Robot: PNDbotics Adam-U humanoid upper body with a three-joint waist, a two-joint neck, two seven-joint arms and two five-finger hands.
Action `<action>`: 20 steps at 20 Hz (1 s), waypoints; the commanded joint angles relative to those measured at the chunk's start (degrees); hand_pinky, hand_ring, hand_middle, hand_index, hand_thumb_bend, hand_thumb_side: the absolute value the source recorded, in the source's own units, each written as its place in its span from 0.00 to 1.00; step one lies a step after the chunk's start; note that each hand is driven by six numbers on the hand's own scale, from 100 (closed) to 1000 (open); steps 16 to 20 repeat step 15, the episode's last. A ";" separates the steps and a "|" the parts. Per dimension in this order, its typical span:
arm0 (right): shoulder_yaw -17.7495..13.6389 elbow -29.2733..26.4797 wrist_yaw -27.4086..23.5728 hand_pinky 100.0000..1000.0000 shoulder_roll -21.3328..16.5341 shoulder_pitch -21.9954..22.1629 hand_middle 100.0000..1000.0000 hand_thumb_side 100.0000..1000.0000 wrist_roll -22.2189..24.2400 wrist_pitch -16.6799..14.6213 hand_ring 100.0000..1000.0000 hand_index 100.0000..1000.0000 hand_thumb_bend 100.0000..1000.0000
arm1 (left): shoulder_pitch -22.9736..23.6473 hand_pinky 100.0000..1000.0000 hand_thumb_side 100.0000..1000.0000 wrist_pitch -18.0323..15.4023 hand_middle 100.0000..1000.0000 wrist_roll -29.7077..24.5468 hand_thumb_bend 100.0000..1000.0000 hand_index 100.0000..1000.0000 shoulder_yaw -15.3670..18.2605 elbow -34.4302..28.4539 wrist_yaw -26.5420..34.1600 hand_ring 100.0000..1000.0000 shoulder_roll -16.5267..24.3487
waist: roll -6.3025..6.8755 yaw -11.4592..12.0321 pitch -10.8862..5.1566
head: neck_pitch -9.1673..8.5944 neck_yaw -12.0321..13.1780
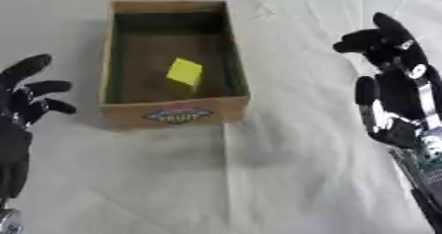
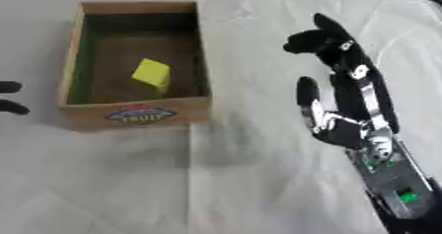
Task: Pick up objects on the table and place them in the box.
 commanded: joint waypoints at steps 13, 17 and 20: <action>0.33 -0.90 2.12 0.67 4.57 -0.34 0.63 0.41 0.71 4.67 0.64 0.95 0.00 | 0.07 0.51 0.93 0.04 0.81 0.48 0.00 0.80 0.47 -1.11 -0.40 0.68 0.12 | 0.71 -1.21 -0.93 | -0.47 0.78; 0.34 -0.90 2.38 0.67 4.93 -0.27 0.63 0.41 0.73 4.99 0.64 0.96 0.00 | 0.13 0.51 0.93 0.05 0.81 0.45 0.00 0.80 0.47 -1.10 -0.43 0.68 0.10 | 0.70 -1.24 -0.90 | -0.82 0.71; 0.34 -0.90 2.38 0.67 4.93 -0.27 0.63 0.41 0.73 4.99 0.64 0.96 0.00 | 0.13 0.51 0.93 0.05 0.81 0.45 0.00 0.80 0.47 -1.10 -0.43 0.68 0.10 | 0.70 -1.24 -0.90 | -0.82 0.71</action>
